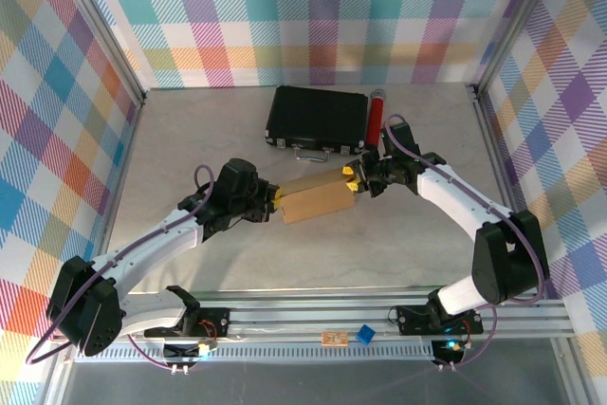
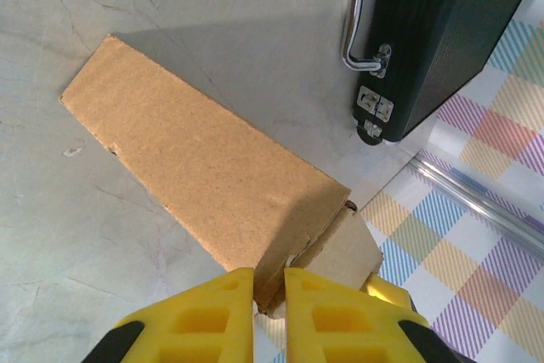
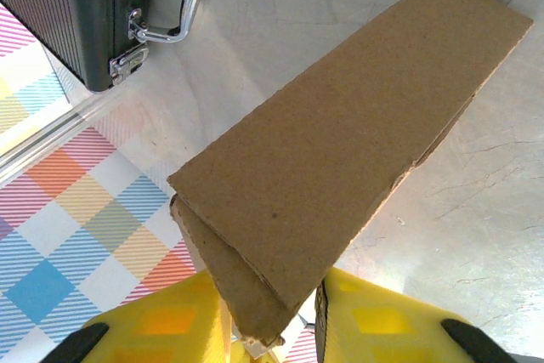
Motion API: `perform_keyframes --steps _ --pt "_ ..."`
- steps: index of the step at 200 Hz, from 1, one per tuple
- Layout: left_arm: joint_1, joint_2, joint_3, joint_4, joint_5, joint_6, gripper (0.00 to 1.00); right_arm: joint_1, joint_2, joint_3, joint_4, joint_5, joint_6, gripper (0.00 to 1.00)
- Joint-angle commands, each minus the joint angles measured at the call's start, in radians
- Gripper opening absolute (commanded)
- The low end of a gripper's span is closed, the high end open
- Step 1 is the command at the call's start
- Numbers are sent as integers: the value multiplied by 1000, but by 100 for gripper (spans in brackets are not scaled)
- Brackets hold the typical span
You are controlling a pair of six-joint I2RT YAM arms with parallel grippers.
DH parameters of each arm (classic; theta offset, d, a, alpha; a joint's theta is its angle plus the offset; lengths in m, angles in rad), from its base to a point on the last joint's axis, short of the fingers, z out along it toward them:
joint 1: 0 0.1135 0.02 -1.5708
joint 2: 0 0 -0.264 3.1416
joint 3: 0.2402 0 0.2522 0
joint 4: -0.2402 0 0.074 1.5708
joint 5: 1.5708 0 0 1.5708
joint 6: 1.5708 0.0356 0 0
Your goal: Fold the paper box
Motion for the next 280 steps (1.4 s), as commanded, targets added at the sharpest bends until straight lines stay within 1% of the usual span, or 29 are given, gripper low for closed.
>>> perform_keyframes --steps 1,31,52,61,68,80,92,135,171,190,211,230,242,250,265,280 --pt "1 3 -21 -9 25 28 13 -2 1 -29 -96 36 -35 29" --pt "1 7 -20 -10 12 62 12 -4 -12 -12 -151 49 -83 40" --pt "1 30 15 -30 21 141 11 -12 -36 6 -210 65 -159 45" --pt "1 47 37 -43 35 201 9 -17 -50 9 -235 72 -200 46" --pt "-1 61 55 -99 43 237 8 -23 -61 12 -260 78 -236 45" --pt "-1 77 66 -123 58 280 7 -30 -79 15 -303 86 -293 41" --pt "-2 83 61 -142 64 312 6 -35 -101 -2 -328 86 -337 40" --pt "-17 94 11 -147 79 364 7 -40 -150 -124 -351 42 -420 36" --pt "-39 123 -29 -139 100 398 10 -41 -206 -201 -394 82 -478 36" --pt "-50 125 -51 -142 103 401 11 -41 -235 -233 -403 79 -492 36" --pt "-56 128 -89 -95 102 389 19 -39 -249 -273 -374 74 -489 39" --pt "-56 148 -87 -62 100 404 23 -41 -203 -255 -353 80 -504 41" --pt "-54 149 -52 -96 80 436 27 -40 -177 -200 -392 110 -534 40" --pt "-47 141 -22 -135 60 460 32 -40 -175 -171 -416 140 -555 41" --pt "-10 118 32 -194 38 524 41 -56 -187 -117 -450 200 -604 49" --pt "60 91 98 -256 28 608 50 -85 -193 -38 -508 286 -659 61"
